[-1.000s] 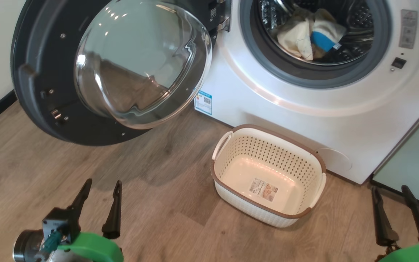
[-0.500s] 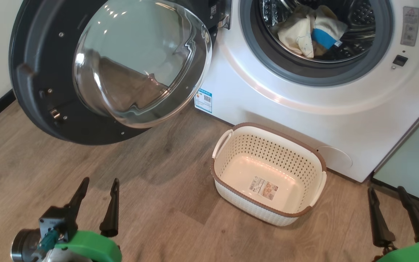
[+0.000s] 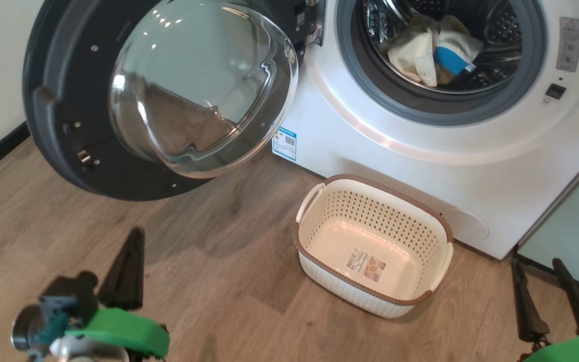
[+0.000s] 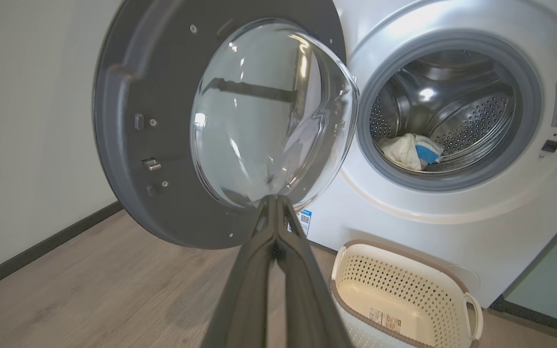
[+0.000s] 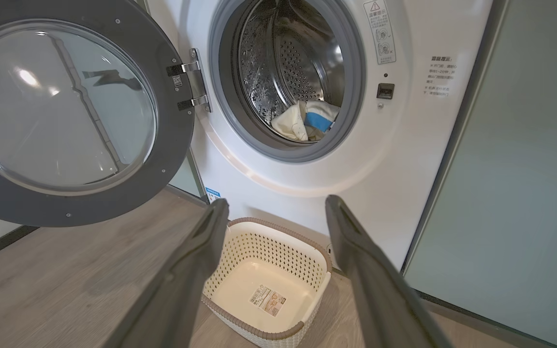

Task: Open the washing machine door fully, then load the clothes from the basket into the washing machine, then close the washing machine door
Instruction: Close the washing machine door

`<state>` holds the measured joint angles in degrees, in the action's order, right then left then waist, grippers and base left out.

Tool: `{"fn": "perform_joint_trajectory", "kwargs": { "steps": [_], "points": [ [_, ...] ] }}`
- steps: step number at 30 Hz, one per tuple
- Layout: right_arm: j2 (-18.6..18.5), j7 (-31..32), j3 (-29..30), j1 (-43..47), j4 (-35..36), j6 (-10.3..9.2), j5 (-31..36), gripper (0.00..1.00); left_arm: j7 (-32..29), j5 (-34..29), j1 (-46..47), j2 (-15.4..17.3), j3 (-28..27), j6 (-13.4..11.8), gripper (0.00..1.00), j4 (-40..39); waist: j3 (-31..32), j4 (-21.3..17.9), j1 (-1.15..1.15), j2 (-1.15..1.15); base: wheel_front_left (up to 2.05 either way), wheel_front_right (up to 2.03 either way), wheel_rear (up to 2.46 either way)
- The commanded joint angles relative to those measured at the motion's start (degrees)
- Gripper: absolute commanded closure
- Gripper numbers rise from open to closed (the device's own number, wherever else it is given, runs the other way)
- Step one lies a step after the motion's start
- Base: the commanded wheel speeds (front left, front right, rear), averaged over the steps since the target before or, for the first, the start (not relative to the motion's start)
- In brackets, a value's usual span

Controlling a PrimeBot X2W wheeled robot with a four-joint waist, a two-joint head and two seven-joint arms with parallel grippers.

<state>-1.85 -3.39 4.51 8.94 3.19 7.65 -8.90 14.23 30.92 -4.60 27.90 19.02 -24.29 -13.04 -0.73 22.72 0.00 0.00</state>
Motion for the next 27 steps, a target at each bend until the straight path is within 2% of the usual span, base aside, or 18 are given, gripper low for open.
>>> {"fn": "perform_joint_trajectory", "kwargs": {
  "steps": [1,5,9,13,17,21,23,27],
  "points": [
    [-1.03,0.03,-0.71,-1.48,2.27,-0.16,0.12,0.00,0.73,-0.16,2.80,0.63,-3.71,-1.67,1.00,-2.96,0.22,0.32,0.00,0.00,0.00,0.00,0.00],
    [-1.03,0.22,-0.32,-1.07,2.54,-0.16,0.10,0.00,0.75,0.49,4.01,-1.45,-8.01,2.33,1.00,-8.99,0.59,1.19,0.00,0.00,0.00,0.00,0.00],
    [-1.03,0.41,-0.32,-0.85,2.81,-0.16,0.13,0.00,0.75,4.16,5.96,-3.54,-14.04,7.77,1.00,-14.52,0.81,1.91,0.00,0.00,0.00,0.00,0.00],
    [-1.03,0.61,-0.24,-0.55,3.19,-0.16,0.21,0.00,0.76,9.27,9.50,-3.09,-20.16,12.45,1.00,-16.03,0.69,2.51,0.00,0.00,0.00,0.00,0.00],
    [-1.03,1.01,-0.23,-0.41,3.70,-0.16,0.46,0.00,0.46,16.11,15.32,-0.95,-25.93,16.03,1.00,-13.40,0.24,2.93,0.00,0.00,0.00,0.00,0.00],
    [-1.03,1.36,-0.42,-0.56,4.11,-0.16,0.72,0.00,-1.24,23.85,22.77,1.15,-31.04,18.25,1.00,-7.69,-0.19,2.96,0.00,0.00,0.00,0.00,0.00],
    [-1.03,1.48,-0.50,-0.59,4.24,-0.16,0.77,0.00,-1.76,25.57,24.77,1.78,-32.08,18.69,1.00,-6.00,-0.31,2.93,0.00,0.00,0.00,0.00,0.00],
    [-1.32,1.78,-0.72,-0.79,4.61,-0.16,0.73,0.00,-5.11,32.83,32.42,4.08,-35.08,20.10,1.00,1.63,-0.80,2.60,0.00,0.00,0.00,0.00,0.00]
  ]
}}
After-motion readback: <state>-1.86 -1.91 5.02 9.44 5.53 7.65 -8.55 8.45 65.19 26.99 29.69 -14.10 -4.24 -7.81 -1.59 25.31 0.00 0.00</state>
